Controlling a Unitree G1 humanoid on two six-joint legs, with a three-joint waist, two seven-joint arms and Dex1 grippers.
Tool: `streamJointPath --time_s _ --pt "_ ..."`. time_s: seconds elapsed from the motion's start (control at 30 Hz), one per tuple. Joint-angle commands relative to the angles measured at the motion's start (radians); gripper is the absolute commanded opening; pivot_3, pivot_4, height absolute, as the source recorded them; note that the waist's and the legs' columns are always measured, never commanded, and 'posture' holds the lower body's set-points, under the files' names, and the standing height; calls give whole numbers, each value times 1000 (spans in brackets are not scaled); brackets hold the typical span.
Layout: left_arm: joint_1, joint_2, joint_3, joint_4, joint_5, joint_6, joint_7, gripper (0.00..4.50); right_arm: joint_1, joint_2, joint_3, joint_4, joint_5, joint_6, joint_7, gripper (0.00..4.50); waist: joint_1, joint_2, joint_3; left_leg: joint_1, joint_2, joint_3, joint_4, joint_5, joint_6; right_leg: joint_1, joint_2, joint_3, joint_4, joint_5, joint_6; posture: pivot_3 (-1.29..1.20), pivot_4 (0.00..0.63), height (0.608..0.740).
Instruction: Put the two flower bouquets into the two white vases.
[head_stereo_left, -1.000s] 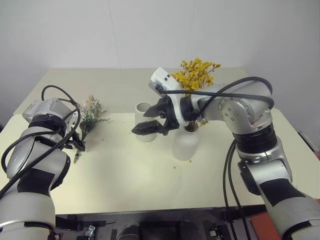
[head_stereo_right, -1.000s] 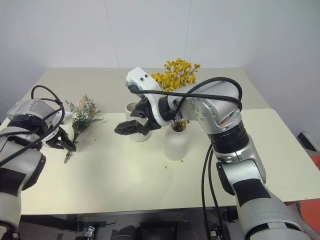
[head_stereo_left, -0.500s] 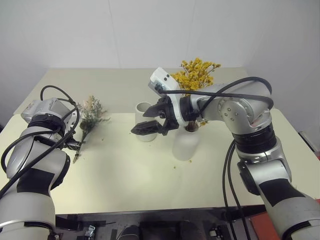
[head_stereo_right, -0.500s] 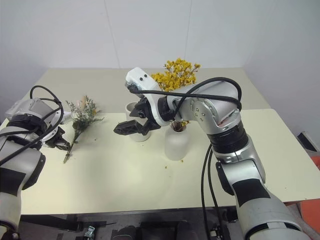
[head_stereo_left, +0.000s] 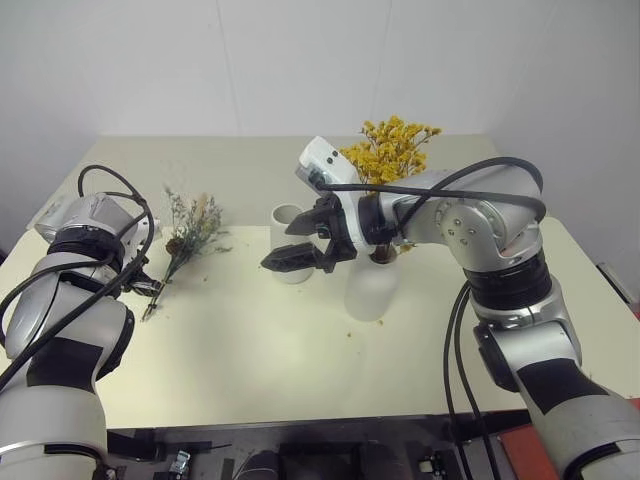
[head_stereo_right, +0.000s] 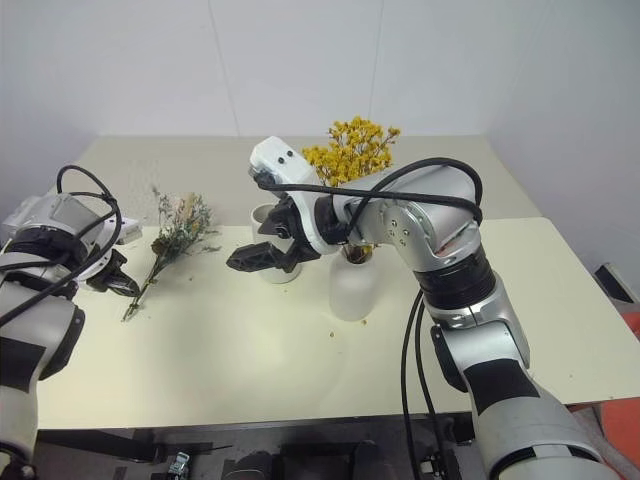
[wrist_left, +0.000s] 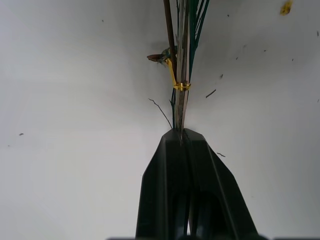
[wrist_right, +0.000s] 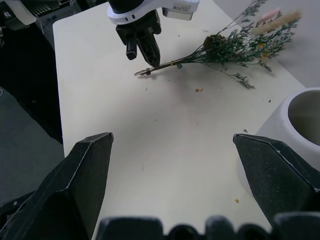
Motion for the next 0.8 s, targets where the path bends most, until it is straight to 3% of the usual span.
streamJointPath --time_s 0.03,0.47,0.8 --pt "-50 29 38 -43 6 -1 24 22 1 -1 -36 -35 1 -14 1 4500 0 0 0 0 0 0 0 0 0 0 0 0 0 0 0 0 150 740" --pt "-62 41 121 -241 -6 28 109 22 1 -4 -45 -32 -9 -25 -2 4500 0 0 0 0 0 0 0 0 0 0 0 0 0 0 0 0 150 740" --pt "-63 48 132 -282 -34 68 100 22 3 -10 -44 -31 -12 -29 1 4500 -1 0 0 0 0 0 0 0 0 0 0 0 0 0 0 0 150 740"
